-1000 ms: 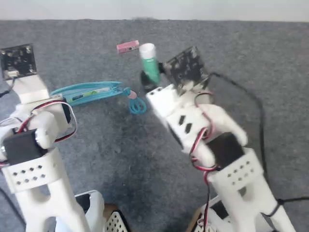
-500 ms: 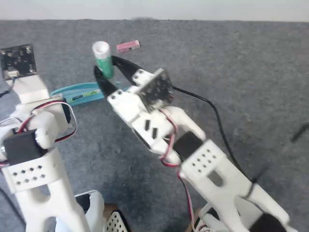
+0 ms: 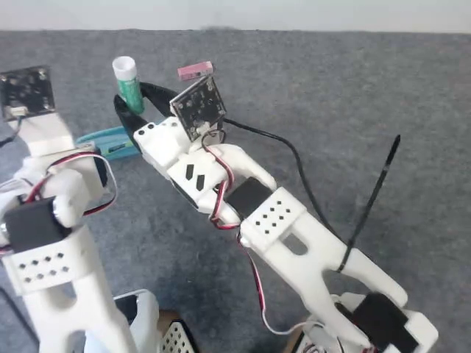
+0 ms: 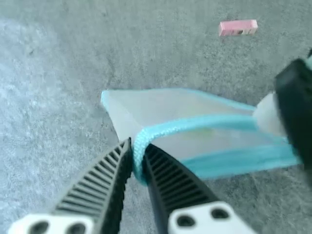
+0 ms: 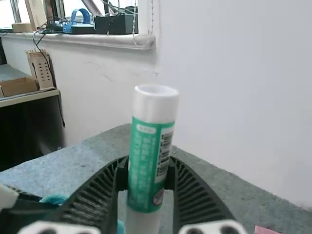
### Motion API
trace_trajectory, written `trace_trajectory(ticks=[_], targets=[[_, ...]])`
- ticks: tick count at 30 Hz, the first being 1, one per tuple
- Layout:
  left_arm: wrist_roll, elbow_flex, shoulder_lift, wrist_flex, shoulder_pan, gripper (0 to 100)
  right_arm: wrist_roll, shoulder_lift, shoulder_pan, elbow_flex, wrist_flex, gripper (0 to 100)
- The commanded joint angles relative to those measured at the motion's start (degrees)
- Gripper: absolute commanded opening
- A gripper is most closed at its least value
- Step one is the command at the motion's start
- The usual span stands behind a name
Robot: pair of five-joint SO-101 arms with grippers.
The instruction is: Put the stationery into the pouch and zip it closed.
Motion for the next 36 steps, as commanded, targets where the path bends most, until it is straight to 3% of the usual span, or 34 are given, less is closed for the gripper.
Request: trace_trajectory(ticks=[1, 9, 36], targets=[[1.3, -3.7, -2.0, -0.1, -0.3, 1, 0.2, -7.7, 0.8, -0.7, -1.5, 0.7], [1.9, -4.4, -2.0, -0.2, 0.0, 1, 0.6, -10.9, -3.0, 5.6, -1.5, 0.7], [3.0, -6.6, 3.5, 0.8, 1.1, 1, 2.8, 2.4, -1.3, 0.7, -1.5, 0.7]])
